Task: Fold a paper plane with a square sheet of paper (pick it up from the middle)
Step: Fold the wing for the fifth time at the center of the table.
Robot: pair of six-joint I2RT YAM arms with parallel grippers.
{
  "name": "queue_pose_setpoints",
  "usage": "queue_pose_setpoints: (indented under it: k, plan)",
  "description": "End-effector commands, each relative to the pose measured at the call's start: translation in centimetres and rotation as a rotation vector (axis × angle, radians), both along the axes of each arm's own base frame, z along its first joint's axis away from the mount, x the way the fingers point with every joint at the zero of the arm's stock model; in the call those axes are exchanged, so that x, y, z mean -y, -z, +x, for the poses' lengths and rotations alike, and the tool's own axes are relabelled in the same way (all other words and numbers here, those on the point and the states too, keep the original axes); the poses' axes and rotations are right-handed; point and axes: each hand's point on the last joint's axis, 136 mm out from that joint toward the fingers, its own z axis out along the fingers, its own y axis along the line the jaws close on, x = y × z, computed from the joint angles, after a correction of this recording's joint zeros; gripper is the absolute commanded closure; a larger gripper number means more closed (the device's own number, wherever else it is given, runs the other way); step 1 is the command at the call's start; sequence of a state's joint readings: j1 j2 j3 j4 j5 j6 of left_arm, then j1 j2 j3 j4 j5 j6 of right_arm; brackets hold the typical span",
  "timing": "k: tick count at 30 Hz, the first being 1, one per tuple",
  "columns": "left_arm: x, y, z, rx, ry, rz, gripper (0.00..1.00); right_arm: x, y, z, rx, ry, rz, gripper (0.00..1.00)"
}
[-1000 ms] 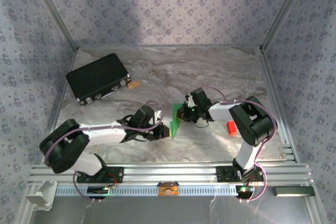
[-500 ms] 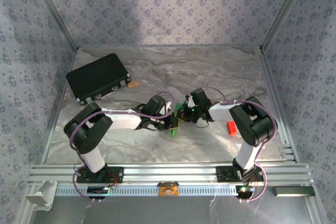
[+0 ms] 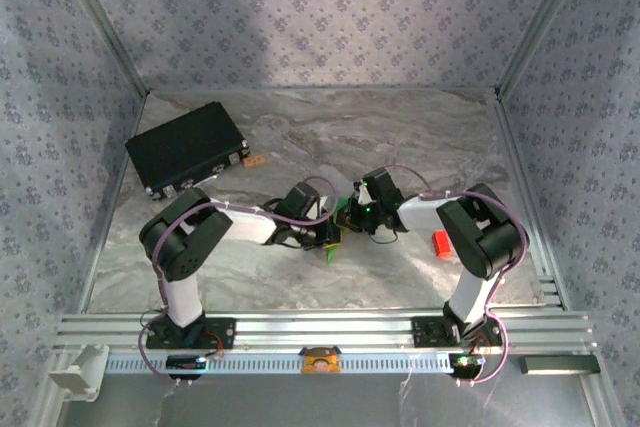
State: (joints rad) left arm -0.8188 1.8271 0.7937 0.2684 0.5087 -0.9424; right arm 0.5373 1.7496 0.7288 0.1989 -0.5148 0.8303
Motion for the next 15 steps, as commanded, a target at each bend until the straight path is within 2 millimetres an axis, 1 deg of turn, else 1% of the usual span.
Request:
queue_pose_setpoints:
  k: [1, 4, 11, 15]
  plan:
    - [-2.0, 2.3, -2.3, -0.06, 0.02, 0.072, 0.94, 2.4, 3.7, -2.3, -0.111, 0.035, -0.125, 0.93]
    - [-2.7, 2.5, -3.5, -0.075, 0.035, 0.087, 0.94, 2.5, 3.7, -2.2, -0.111, 0.038, -0.129, 0.93]
    - [-3.9, 2.0, -5.3, -0.061, 0.084, 0.14, 0.94, 2.7, 3.8, -2.3, -0.112, 0.039, -0.136, 0.93]
    - [-4.6, 2.2, -6.8, -0.059, 0.127, 0.174, 0.93, 2.7, 3.7, -2.3, -0.112, 0.04, -0.135, 0.93]
